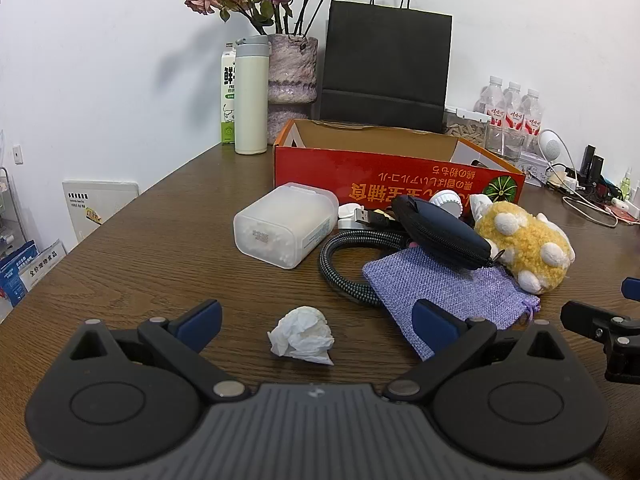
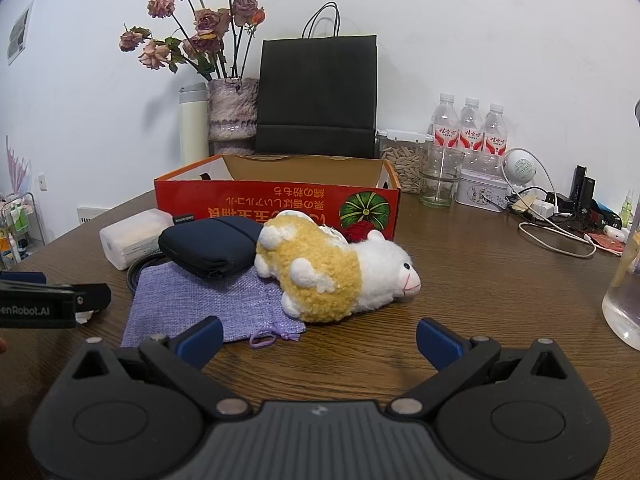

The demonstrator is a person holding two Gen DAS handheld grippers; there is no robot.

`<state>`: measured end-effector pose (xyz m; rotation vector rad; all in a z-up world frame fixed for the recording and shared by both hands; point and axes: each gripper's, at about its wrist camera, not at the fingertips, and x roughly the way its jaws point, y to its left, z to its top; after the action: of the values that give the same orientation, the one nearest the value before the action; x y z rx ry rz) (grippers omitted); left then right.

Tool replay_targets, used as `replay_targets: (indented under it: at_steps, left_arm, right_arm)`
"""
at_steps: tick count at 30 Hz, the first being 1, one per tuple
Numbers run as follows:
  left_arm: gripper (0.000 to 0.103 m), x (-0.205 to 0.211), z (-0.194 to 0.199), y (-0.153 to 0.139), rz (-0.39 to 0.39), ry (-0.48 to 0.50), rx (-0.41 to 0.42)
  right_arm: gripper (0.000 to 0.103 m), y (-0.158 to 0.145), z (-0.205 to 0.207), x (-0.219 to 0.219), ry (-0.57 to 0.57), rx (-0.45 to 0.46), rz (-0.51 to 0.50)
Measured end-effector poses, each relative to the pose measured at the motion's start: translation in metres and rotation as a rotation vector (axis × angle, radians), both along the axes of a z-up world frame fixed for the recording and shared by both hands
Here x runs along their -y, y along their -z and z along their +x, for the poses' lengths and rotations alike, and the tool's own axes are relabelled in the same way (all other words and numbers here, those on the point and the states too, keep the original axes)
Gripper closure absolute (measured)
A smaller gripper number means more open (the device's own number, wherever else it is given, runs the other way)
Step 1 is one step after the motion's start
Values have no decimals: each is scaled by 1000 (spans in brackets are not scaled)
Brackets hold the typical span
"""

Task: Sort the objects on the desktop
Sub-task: 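Move the left gripper toward the white tissue while the right approaches the purple pouch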

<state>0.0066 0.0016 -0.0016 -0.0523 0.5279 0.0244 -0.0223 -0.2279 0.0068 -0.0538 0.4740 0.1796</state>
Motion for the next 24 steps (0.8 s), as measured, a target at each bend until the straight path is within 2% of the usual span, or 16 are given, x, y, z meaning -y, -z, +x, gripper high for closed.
replay_targets:
  at_steps: [24]
  left_arm:
    - [0, -3, -5, -1, -8, -15, -10]
  right_arm:
    - [0, -1, -1, 0, -1, 3, -4]
